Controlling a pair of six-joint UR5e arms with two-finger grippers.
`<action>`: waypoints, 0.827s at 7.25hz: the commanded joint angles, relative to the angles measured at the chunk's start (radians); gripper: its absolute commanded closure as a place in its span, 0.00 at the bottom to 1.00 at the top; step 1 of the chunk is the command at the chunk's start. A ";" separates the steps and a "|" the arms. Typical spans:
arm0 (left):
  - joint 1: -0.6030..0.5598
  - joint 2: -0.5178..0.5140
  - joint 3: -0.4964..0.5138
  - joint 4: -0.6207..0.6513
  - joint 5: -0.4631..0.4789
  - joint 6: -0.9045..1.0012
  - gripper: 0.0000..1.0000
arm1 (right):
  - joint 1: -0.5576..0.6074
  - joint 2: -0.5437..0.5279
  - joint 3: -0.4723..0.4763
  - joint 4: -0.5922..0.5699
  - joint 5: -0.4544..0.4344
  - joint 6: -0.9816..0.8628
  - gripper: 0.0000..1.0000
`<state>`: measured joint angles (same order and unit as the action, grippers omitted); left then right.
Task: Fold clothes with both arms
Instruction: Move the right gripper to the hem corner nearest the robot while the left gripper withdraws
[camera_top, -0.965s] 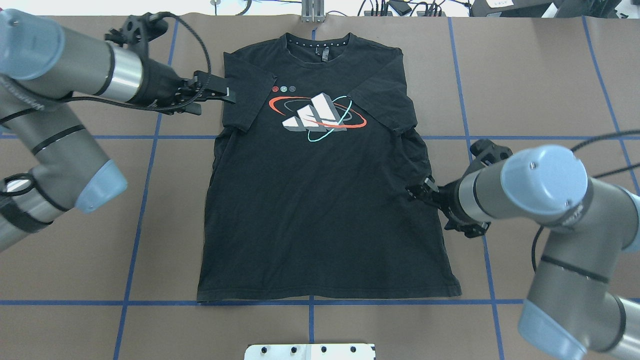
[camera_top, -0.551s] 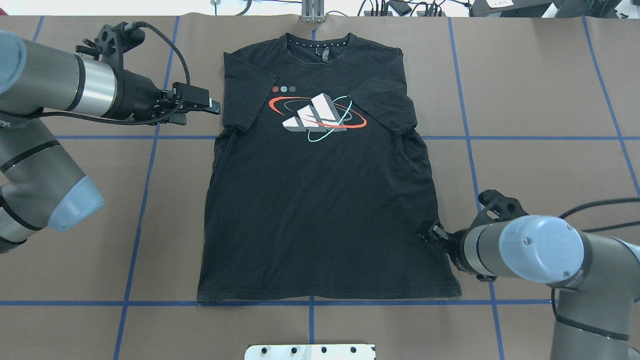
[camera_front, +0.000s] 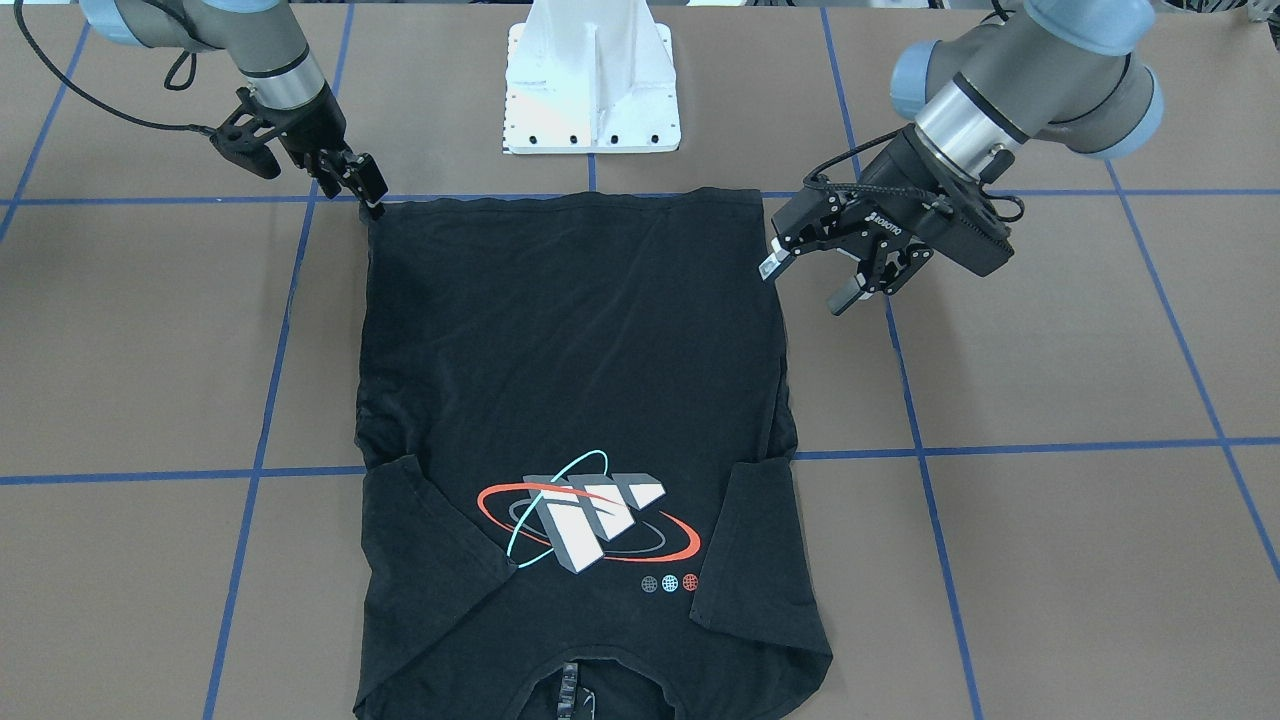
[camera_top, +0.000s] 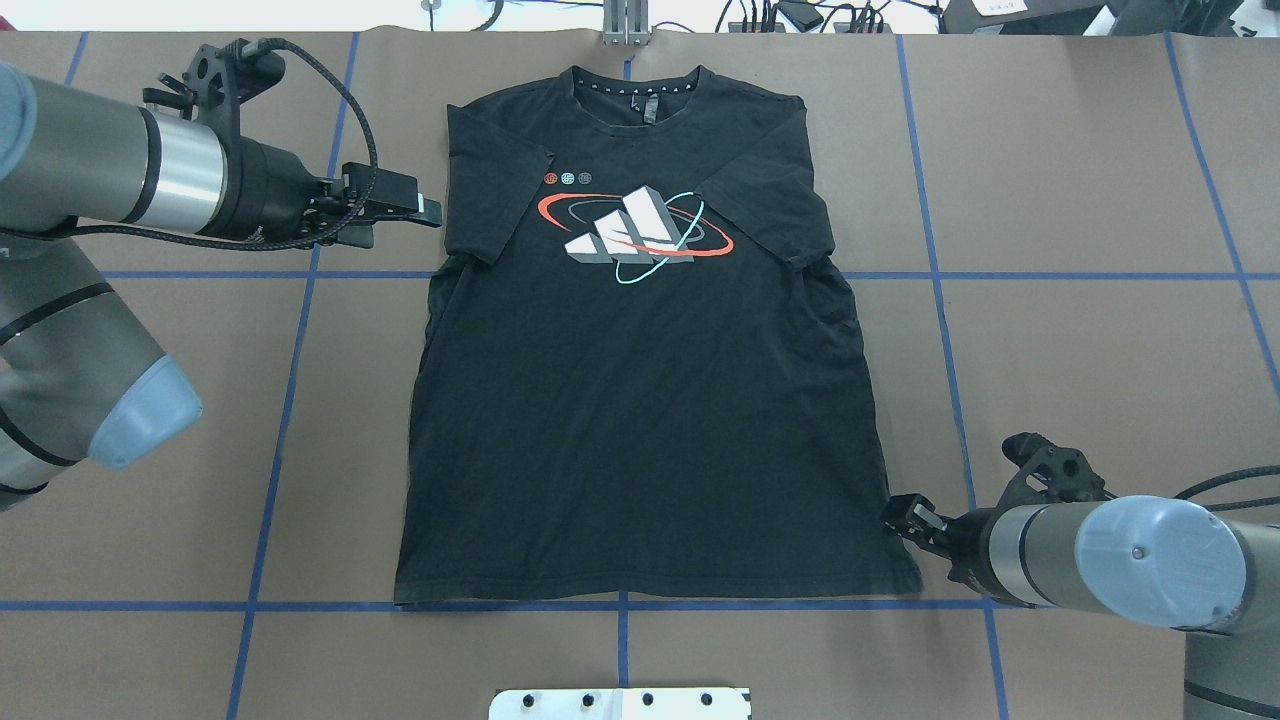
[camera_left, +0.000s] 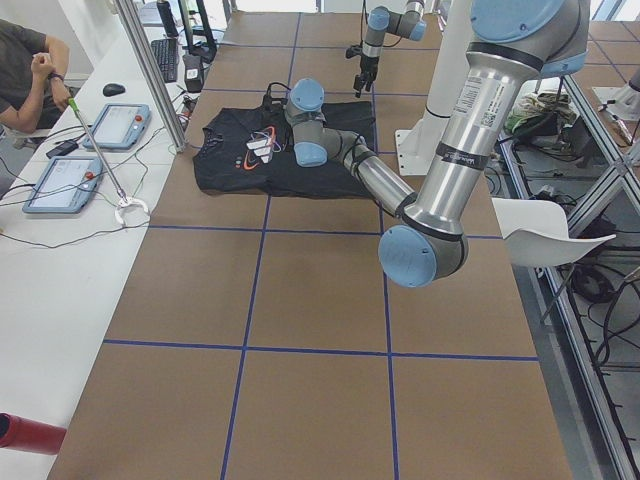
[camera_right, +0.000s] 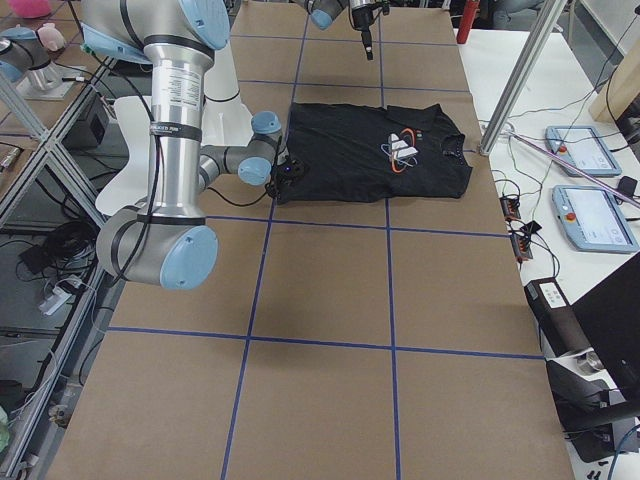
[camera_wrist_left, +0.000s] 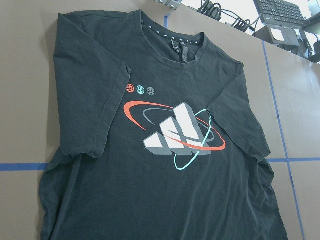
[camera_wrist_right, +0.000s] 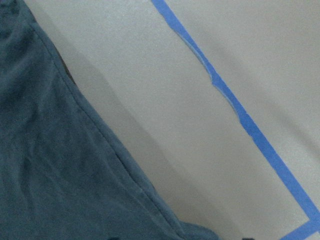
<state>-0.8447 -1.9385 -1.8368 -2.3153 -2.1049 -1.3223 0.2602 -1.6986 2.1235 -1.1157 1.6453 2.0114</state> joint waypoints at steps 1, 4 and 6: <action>0.001 0.003 -0.007 0.001 0.002 0.000 0.01 | -0.062 0.000 -0.043 0.040 -0.036 0.004 0.15; 0.001 0.015 -0.010 0.001 0.002 0.000 0.01 | -0.062 -0.001 -0.049 0.040 -0.035 -0.008 0.19; 0.001 0.019 -0.018 0.002 0.002 0.000 0.00 | -0.072 -0.004 -0.056 0.040 -0.036 -0.008 0.21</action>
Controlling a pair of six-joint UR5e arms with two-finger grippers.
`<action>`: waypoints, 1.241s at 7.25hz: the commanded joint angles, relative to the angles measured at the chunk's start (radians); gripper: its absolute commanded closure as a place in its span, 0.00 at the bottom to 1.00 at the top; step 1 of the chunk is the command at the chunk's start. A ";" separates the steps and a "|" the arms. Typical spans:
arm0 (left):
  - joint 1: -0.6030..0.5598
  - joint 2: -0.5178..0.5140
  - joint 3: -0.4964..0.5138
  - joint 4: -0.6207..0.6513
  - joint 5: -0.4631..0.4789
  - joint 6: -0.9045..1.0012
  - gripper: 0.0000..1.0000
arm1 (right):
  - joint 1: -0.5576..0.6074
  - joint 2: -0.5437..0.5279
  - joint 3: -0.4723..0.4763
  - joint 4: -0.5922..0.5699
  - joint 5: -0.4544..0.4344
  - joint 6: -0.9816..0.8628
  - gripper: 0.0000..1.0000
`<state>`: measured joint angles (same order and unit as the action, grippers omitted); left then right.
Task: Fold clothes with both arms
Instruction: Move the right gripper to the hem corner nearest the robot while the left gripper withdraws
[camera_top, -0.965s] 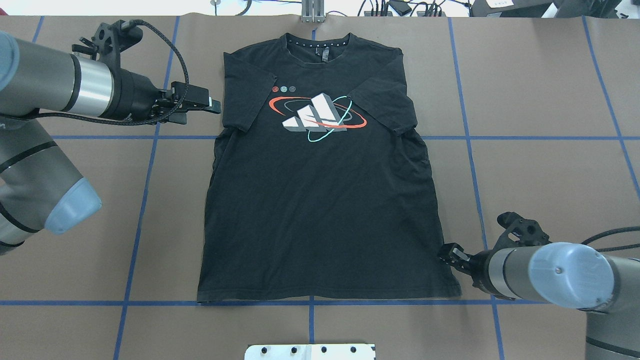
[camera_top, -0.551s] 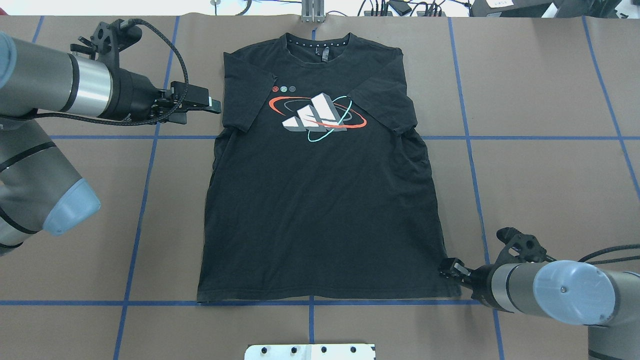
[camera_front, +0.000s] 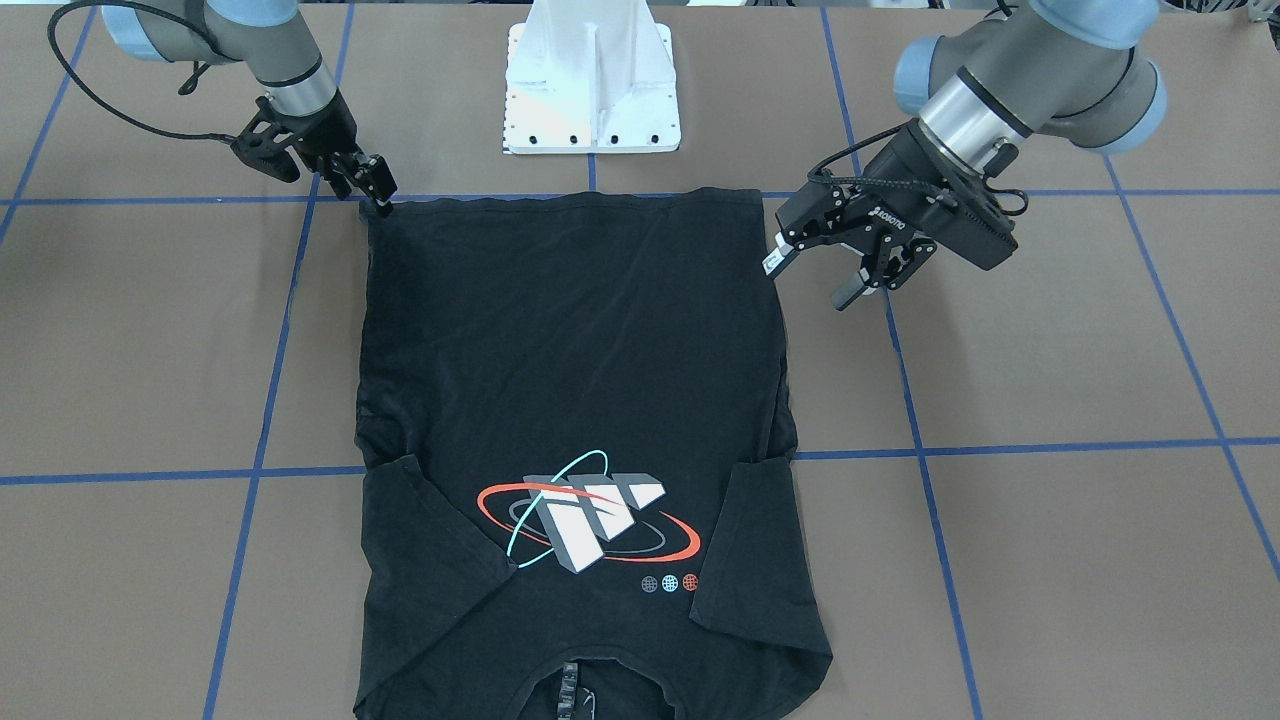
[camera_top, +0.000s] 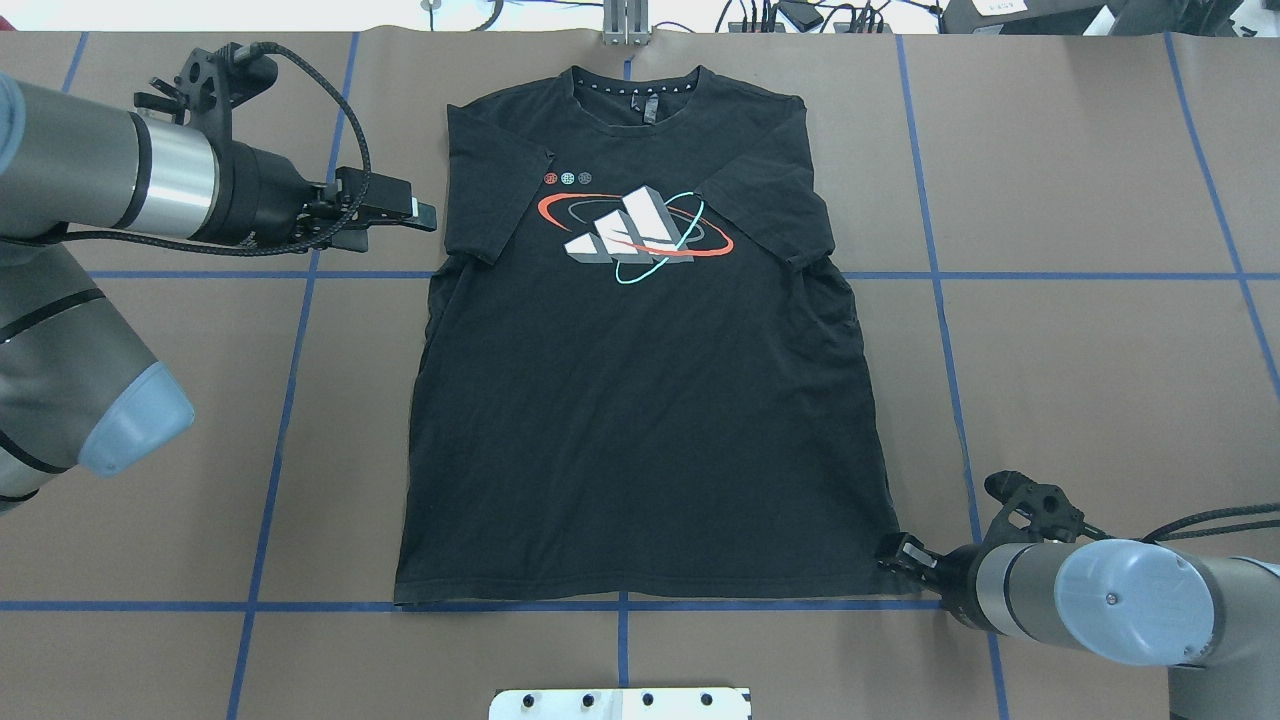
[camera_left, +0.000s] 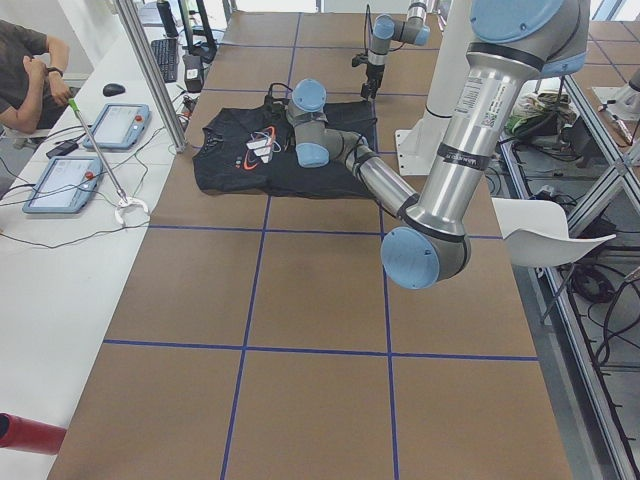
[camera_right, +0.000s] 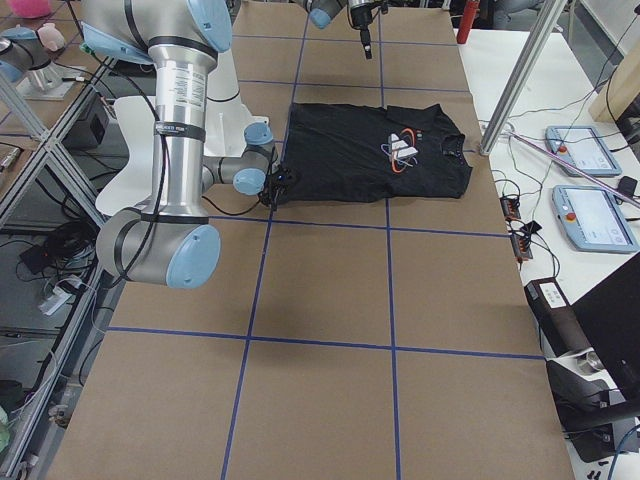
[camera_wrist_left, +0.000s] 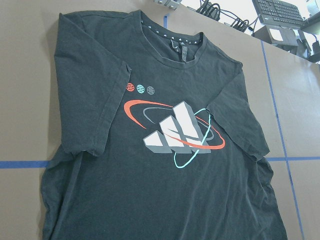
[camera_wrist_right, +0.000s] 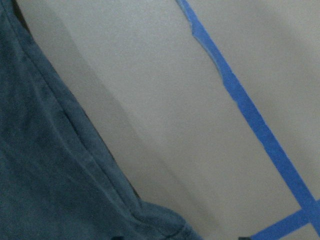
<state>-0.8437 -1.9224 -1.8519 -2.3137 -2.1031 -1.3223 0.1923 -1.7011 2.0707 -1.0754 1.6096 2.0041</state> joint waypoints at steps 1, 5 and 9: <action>0.000 0.003 -0.004 0.001 0.000 0.000 0.01 | -0.002 0.001 -0.001 0.000 0.001 -0.001 0.44; 0.000 0.032 -0.033 0.001 0.000 0.000 0.00 | 0.003 0.001 0.015 0.002 0.010 0.001 1.00; 0.021 0.043 -0.076 0.001 0.002 -0.114 0.01 | 0.007 -0.023 0.084 0.002 0.035 0.011 1.00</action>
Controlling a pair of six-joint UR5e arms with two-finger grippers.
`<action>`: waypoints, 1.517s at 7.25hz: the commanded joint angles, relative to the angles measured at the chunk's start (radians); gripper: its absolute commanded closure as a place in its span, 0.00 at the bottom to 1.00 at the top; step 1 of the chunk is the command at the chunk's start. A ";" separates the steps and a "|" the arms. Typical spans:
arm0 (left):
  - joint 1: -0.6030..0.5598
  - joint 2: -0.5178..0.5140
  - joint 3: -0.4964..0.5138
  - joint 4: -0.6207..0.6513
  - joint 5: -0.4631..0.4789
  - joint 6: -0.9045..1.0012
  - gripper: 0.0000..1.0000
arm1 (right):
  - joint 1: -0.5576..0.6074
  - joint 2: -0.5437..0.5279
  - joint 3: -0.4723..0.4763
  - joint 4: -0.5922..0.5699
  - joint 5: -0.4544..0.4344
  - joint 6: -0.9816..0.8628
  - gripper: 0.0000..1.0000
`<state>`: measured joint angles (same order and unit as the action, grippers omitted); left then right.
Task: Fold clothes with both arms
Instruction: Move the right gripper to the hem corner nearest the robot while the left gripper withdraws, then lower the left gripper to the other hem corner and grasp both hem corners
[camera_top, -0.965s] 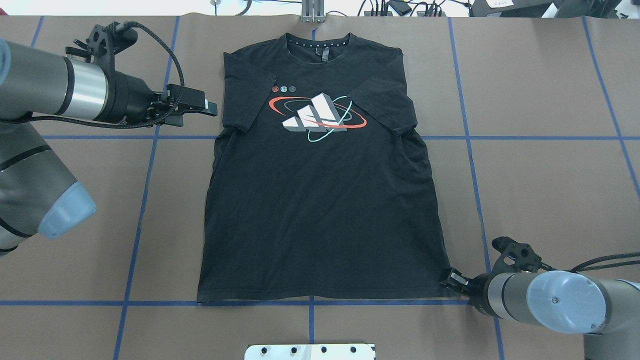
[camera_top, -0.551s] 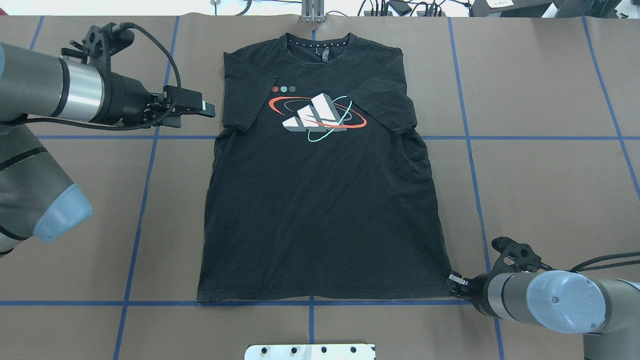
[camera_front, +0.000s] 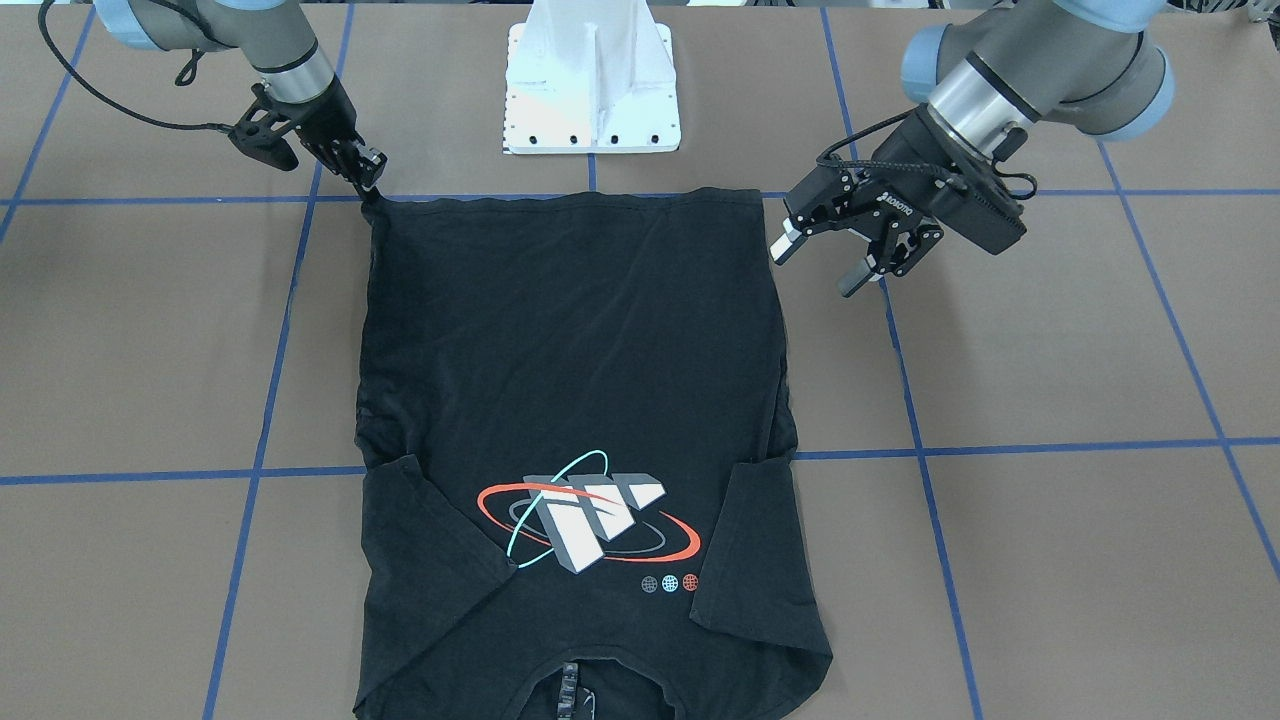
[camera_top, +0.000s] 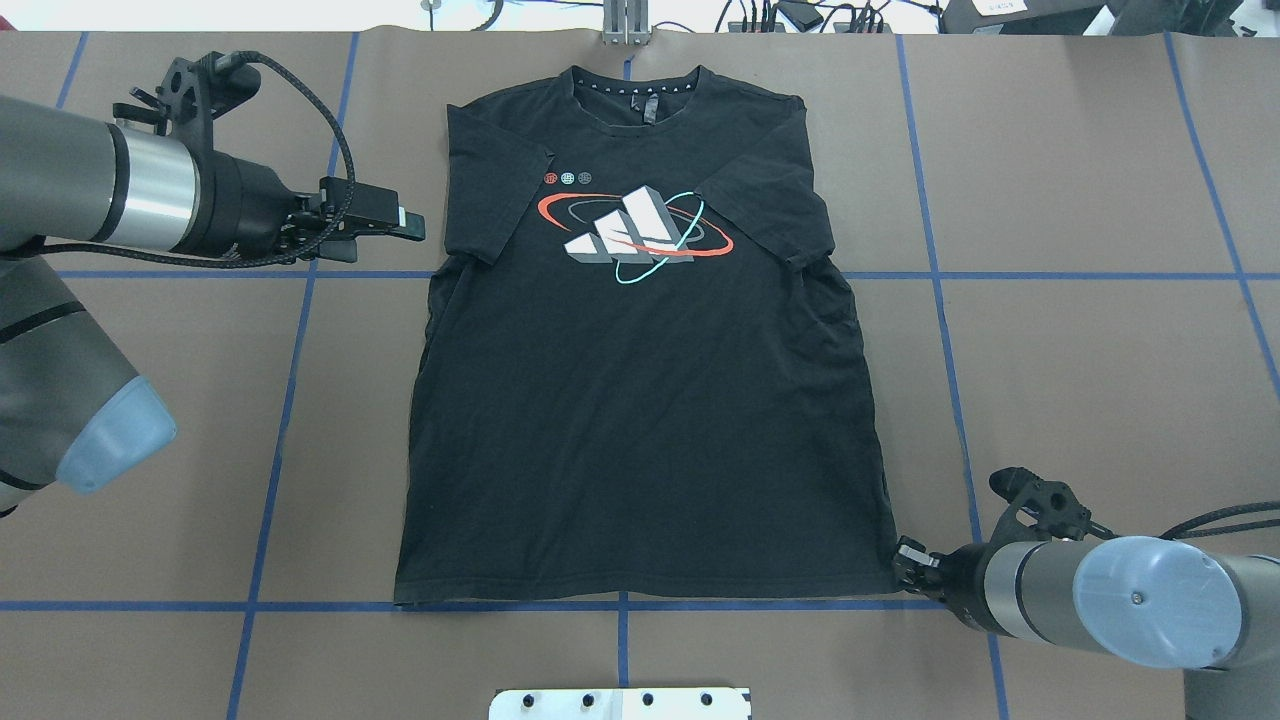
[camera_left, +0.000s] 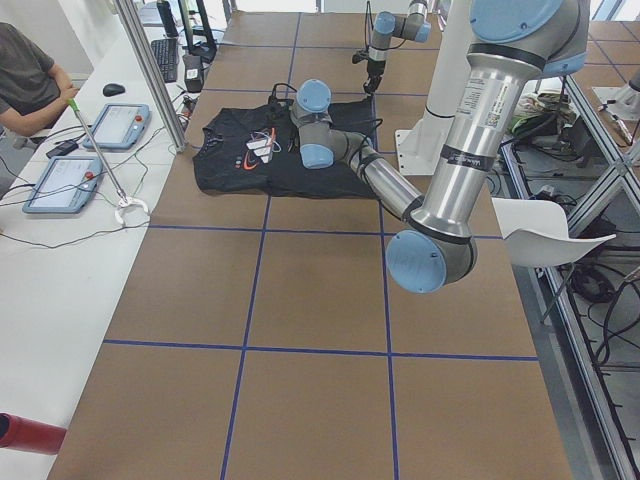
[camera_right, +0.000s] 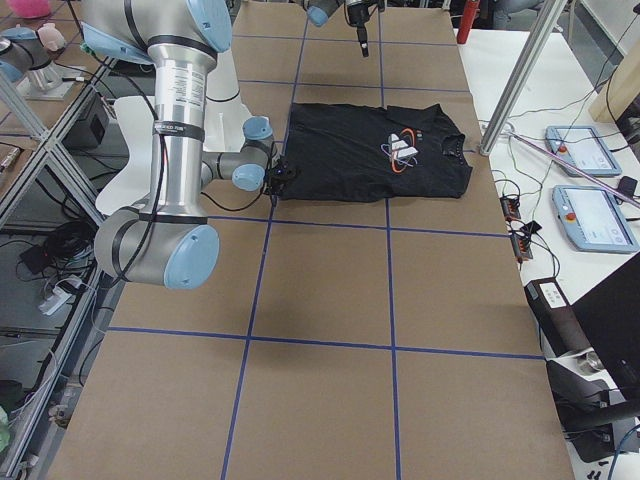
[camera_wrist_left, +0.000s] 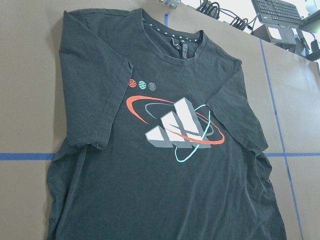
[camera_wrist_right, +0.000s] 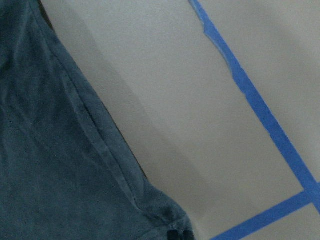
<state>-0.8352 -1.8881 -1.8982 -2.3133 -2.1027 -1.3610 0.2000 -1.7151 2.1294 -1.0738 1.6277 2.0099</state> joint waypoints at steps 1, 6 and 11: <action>0.034 0.086 -0.103 0.000 0.012 -0.105 0.01 | 0.001 -0.024 0.053 0.000 0.071 0.007 1.00; 0.467 0.250 -0.259 0.146 0.498 -0.332 0.01 | 0.001 -0.037 0.052 0.000 0.127 0.009 1.00; 0.576 0.260 -0.145 0.186 0.535 -0.343 0.07 | -0.001 -0.041 0.047 0.000 0.127 0.006 1.00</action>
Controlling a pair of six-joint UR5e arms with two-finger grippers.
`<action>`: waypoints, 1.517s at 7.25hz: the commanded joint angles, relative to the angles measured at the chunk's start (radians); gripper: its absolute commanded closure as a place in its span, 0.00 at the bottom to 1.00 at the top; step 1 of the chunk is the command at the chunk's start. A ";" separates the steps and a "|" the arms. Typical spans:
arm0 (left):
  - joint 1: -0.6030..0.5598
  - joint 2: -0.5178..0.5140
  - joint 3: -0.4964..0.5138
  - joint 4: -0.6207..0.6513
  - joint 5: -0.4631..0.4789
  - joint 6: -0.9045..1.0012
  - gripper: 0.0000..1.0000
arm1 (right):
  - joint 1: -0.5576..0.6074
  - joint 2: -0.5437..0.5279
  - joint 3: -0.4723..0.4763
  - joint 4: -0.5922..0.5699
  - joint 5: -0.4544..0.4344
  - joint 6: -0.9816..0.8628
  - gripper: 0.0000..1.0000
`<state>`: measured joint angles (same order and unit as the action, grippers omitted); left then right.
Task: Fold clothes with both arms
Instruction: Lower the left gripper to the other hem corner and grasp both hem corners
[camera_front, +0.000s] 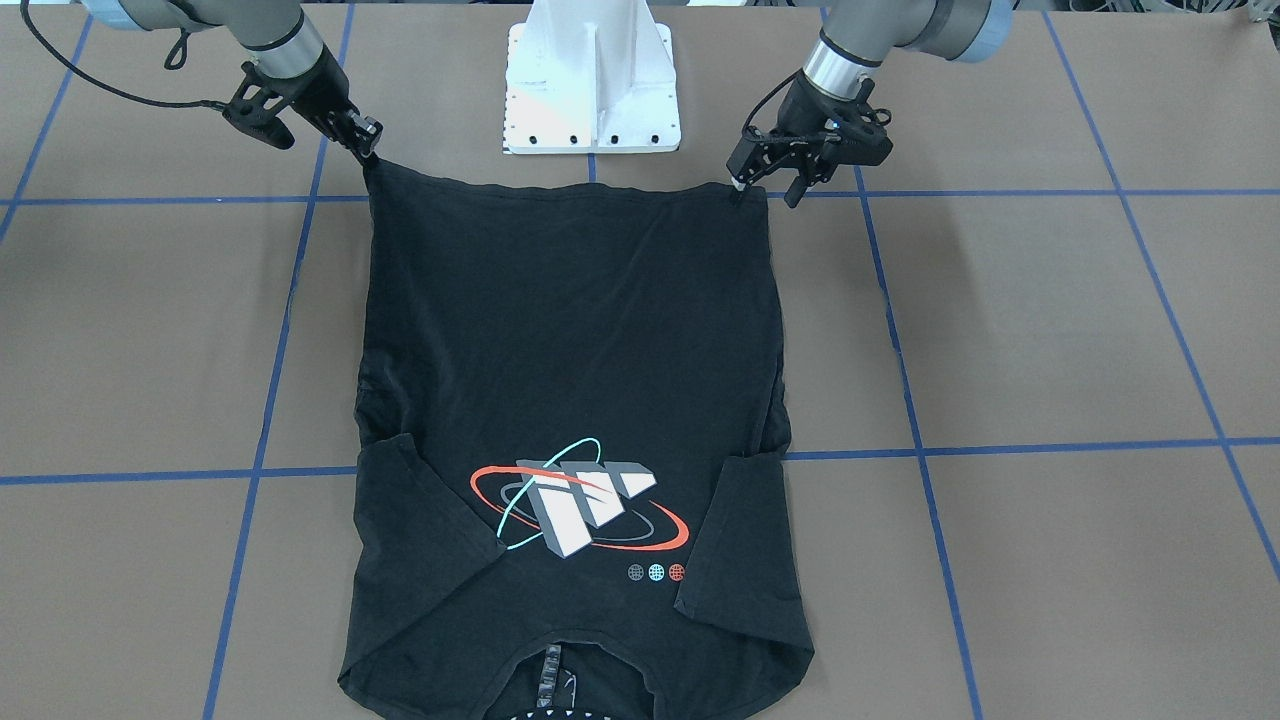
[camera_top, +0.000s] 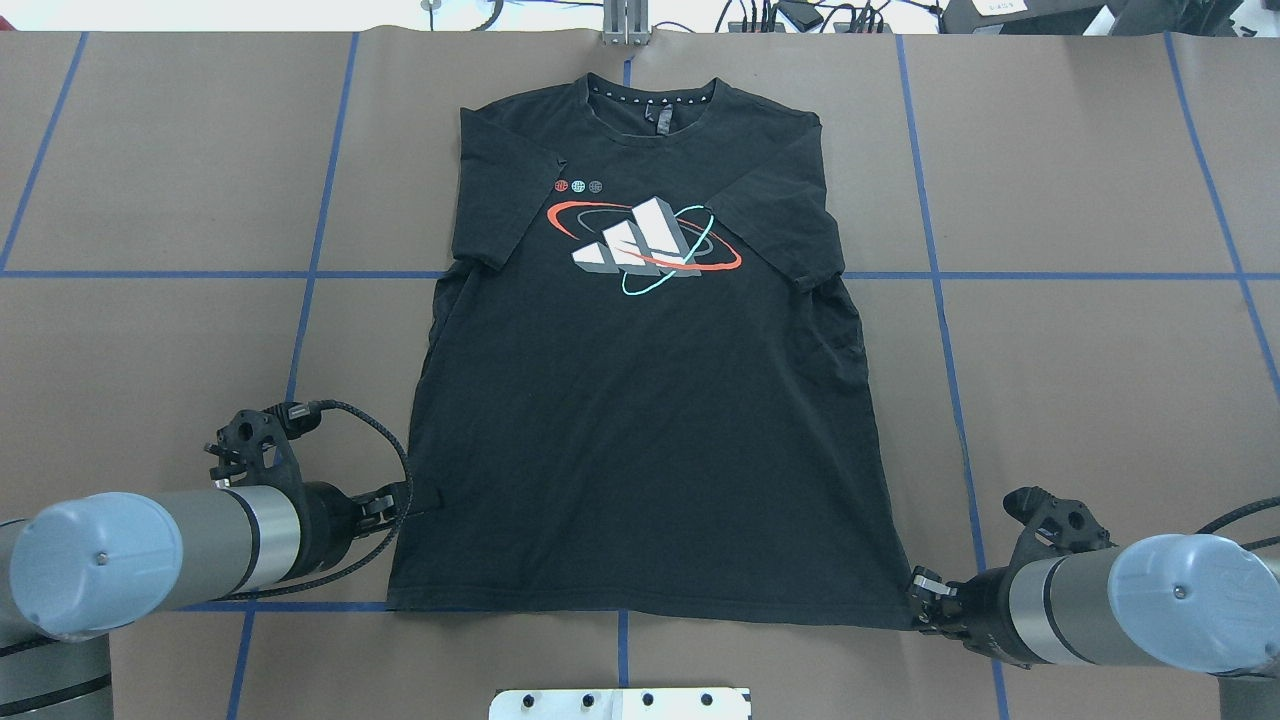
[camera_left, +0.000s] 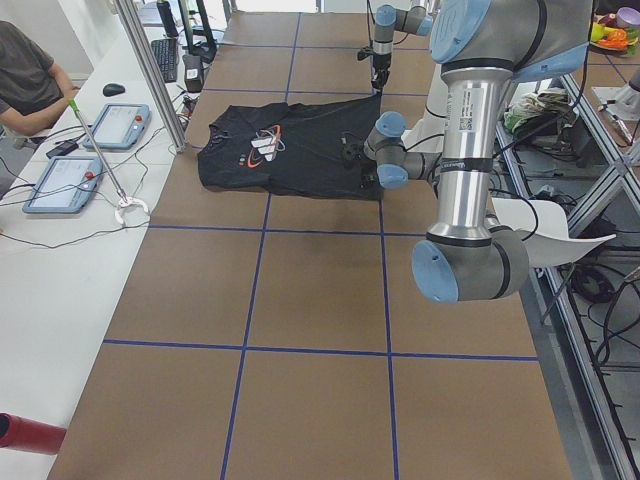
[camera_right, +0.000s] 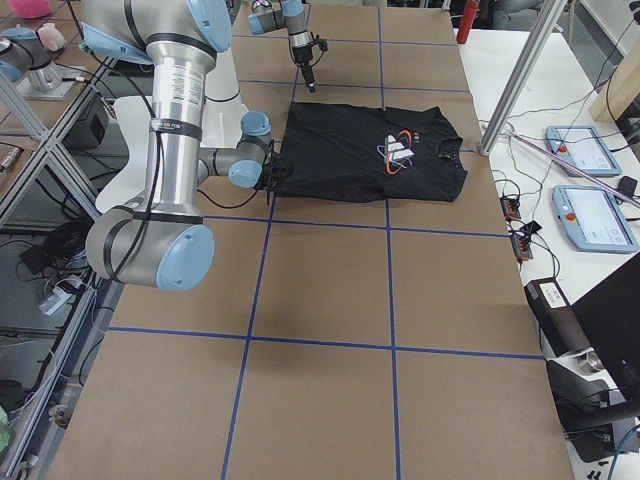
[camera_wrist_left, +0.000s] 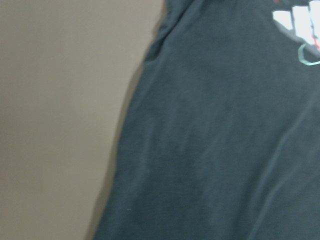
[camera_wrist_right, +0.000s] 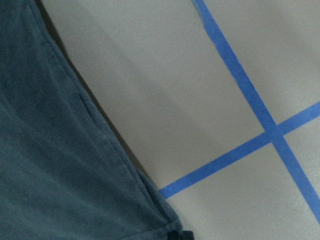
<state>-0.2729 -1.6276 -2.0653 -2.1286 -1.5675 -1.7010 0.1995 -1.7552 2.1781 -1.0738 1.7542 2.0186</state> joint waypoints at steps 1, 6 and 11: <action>0.024 -0.001 0.027 0.001 -0.005 -0.009 0.10 | -0.002 -0.001 -0.003 0.000 0.001 -0.003 1.00; 0.101 0.003 0.057 0.001 -0.006 -0.100 0.20 | -0.002 -0.003 -0.007 0.000 0.001 -0.004 1.00; 0.107 0.003 0.073 0.001 -0.009 -0.124 0.38 | 0.000 -0.001 -0.006 0.000 0.002 -0.004 1.00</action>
<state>-0.1660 -1.6245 -1.9936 -2.1276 -1.5768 -1.8159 0.1994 -1.7574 2.1720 -1.0738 1.7552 2.0141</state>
